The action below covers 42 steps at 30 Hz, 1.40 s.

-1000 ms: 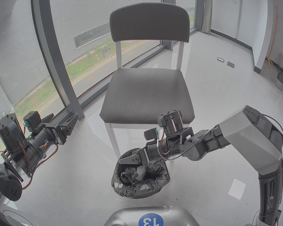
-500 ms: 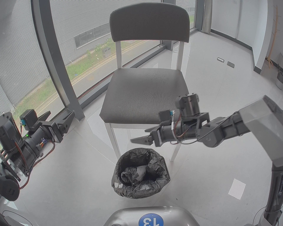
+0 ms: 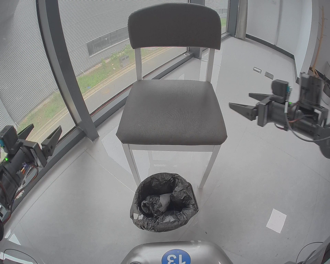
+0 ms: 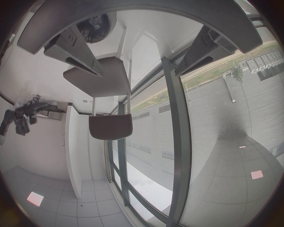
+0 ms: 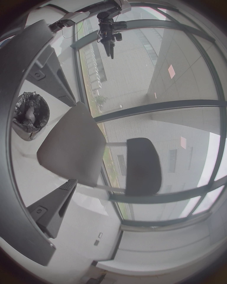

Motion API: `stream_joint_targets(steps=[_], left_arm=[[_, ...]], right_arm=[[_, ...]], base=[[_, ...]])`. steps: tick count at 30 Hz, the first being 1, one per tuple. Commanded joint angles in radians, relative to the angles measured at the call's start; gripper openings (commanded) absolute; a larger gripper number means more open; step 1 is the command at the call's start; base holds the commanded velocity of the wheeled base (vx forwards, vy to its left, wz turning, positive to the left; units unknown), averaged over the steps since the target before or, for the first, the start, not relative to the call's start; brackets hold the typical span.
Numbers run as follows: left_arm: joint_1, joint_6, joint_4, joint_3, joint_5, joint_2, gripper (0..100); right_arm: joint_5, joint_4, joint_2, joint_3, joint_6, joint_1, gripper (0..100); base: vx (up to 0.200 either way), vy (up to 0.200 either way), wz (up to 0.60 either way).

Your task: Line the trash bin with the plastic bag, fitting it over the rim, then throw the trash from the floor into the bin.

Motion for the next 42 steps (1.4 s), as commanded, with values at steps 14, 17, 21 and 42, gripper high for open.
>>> stream_joint_targets(steps=[14,17,21,42], left_arm=[[0.044,0.026,1.076,-0.024,0.163,-1.095,100],[0.044,0.024,1.072,0.022,0.159,-1.095,100],[0.044,0.024,1.062,0.147,0.153,-1.095,100],[0.042,-0.062,0.923,0.370,-0.085,-1.094,100]], right_arm=[[-0.076,0.557,-1.655,0.782,0.006,-0.282,100],[-0.218,0.550,-1.655,0.802,0.031,-0.284,100],[-0.276,0.565,-1.655,0.837,0.075,-0.285,100],[-0.098,0.438,-1.655,1.043,0.117,-0.285,100]], base=[[0.000,0.000,0.00],[0.000,0.000,0.00],[0.000,0.000,0.00],[0.000,0.000,0.00]])
